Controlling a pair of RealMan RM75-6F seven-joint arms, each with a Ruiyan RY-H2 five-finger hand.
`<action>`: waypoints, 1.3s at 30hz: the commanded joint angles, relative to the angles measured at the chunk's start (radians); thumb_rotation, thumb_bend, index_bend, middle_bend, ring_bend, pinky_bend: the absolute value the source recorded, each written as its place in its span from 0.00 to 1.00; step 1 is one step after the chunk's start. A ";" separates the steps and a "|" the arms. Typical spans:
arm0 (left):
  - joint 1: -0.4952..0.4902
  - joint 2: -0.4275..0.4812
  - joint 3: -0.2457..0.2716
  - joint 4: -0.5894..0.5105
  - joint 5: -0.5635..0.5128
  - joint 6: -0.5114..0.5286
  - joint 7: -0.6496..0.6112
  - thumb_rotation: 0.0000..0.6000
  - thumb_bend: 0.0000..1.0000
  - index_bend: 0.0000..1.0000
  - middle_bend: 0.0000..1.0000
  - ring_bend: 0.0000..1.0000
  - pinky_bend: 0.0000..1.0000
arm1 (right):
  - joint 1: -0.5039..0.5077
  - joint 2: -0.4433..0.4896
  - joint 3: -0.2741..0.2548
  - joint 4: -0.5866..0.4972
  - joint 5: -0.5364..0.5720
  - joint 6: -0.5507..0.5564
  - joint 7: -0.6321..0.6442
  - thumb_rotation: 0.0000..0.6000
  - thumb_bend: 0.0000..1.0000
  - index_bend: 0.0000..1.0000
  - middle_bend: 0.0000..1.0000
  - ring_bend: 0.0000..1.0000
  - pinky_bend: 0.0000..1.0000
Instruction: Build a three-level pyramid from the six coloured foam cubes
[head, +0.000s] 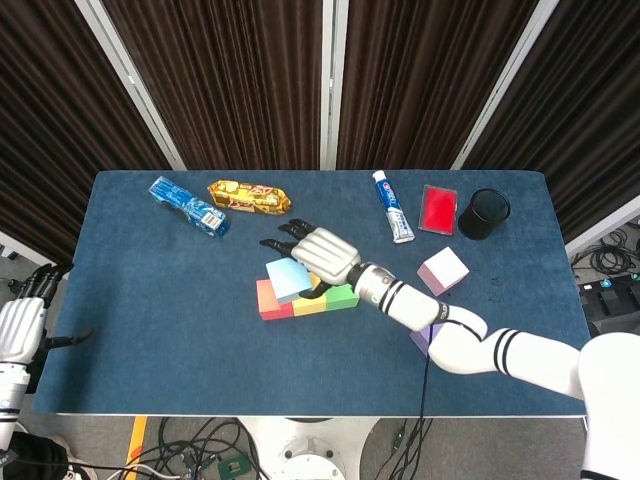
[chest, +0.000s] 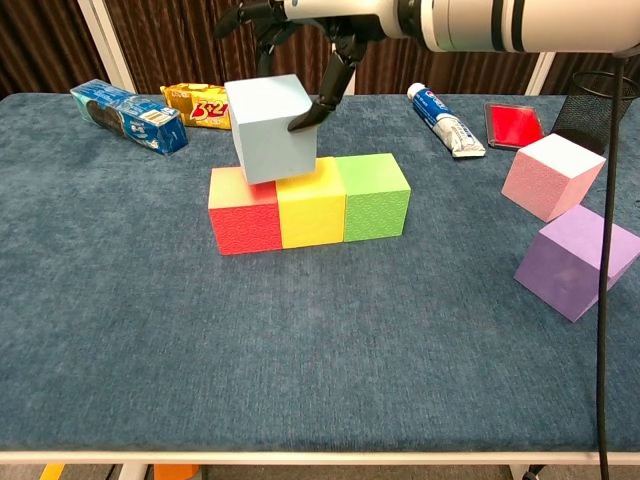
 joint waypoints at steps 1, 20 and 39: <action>-0.001 0.000 0.000 0.001 -0.002 -0.001 -0.016 1.00 0.06 0.09 0.11 0.01 0.14 | 0.005 -0.013 -0.004 0.014 0.000 -0.004 0.021 1.00 0.17 0.00 0.45 0.02 0.00; 0.001 0.004 0.014 0.015 0.005 -0.007 -0.101 1.00 0.07 0.09 0.11 0.01 0.14 | 0.006 -0.020 -0.009 -0.020 0.069 -0.016 -0.037 1.00 0.17 0.00 0.45 0.02 0.00; 0.002 -0.001 0.035 0.068 0.033 -0.002 -0.193 1.00 0.07 0.09 0.11 0.01 0.14 | -0.023 -0.032 0.002 -0.106 0.273 0.029 -0.264 1.00 0.17 0.00 0.45 0.02 0.00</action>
